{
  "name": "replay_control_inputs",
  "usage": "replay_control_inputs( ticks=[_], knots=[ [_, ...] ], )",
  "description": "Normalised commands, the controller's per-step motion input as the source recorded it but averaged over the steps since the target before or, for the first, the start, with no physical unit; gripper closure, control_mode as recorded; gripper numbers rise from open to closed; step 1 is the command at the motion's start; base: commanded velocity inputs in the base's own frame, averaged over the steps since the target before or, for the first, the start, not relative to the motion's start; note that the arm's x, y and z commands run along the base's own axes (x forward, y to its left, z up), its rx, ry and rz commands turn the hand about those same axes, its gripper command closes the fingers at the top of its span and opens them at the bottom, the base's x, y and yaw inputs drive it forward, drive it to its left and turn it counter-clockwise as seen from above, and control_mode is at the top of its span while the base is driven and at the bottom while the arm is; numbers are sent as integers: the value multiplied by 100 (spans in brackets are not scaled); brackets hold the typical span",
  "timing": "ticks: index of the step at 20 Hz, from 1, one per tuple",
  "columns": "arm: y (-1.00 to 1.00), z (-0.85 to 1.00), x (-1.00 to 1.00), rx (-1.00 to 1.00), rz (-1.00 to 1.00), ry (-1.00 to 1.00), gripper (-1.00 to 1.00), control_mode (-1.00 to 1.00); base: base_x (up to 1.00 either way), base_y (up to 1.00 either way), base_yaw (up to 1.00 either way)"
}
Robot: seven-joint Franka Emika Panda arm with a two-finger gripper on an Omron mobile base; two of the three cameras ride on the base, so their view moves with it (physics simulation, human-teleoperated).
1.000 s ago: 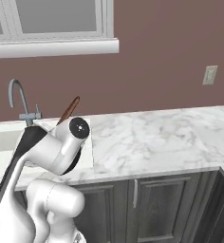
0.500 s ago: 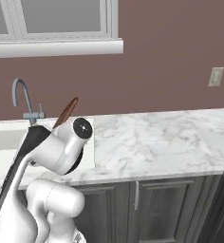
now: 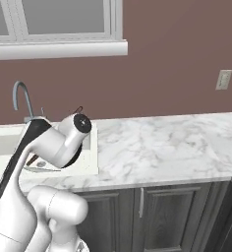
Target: Move the cutting board and knife to the sink. Then move spray from the cabinet to the counter.
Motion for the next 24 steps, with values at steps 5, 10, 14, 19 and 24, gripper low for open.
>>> replay_control_inputs(
  ticks=[5,10,14,19,24],
  knots=[
    [50,-1,27,0,-29,14,100,-100,0,0,0],
    [55,-9,1,0,-40,0,100,-100,0,0,0],
    [31,-1,0,0,-24,0,100,-100,0,0,0],
    [25,-7,0,1,-1,2,100,-100,0,0,0],
    [53,-6,5,0,-7,5,100,-100,0,0,0]
  ],
)
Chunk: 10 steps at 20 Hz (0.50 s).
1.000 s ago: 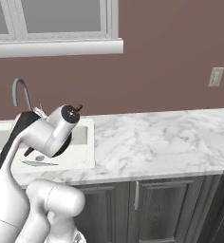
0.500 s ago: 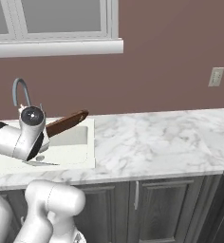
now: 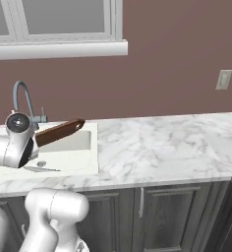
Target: Move the cutting board and knife to the sink. Then move spray from the cabinet to the counter.
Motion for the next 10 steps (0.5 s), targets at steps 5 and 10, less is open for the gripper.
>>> replay_control_inputs(
  ticks=[5,10],
  knots=[
    [51,-10,7,0,-8,8,100,-100,0,0,0],
    [27,-13,4,0,-4,9,100,-100,0,0,0]
  ],
)
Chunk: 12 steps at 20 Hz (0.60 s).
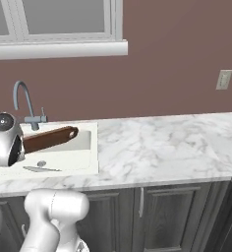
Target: Move the cutting board and knife to the sink. Then move spray from the cabinet to the counter.
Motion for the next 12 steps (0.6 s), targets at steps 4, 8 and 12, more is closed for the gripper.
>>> replay_control_inputs(
  ticks=[4,8,12],
  knots=[
    [26,-17,28,0,-5,10,100,-100,0,0,0],
    [28,-16,18,0,-4,3,100,-100,0,0,0],
    [12,-17,4,0,-4,0,100,-100,0,0,0]
  ],
)
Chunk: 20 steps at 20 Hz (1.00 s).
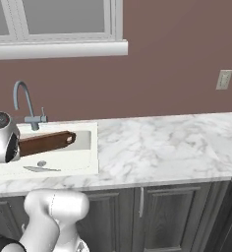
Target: Move the cutting board and knife to the sink. Then move spray from the cabinet to the counter.
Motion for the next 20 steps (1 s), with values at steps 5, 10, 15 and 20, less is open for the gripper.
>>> replay_control_inputs(
  ticks=[5,10,15,20],
  knots=[
    [0,-24,0,0,-3,0,100,-100,0,0,0],
    [3,-25,12,0,-5,0,100,-100,0,0,0],
    [2,-27,28,0,-5,0,100,-100,0,0,0],
    [2,-30,38,0,-3,0,100,-100,0,0,0]
  ],
)
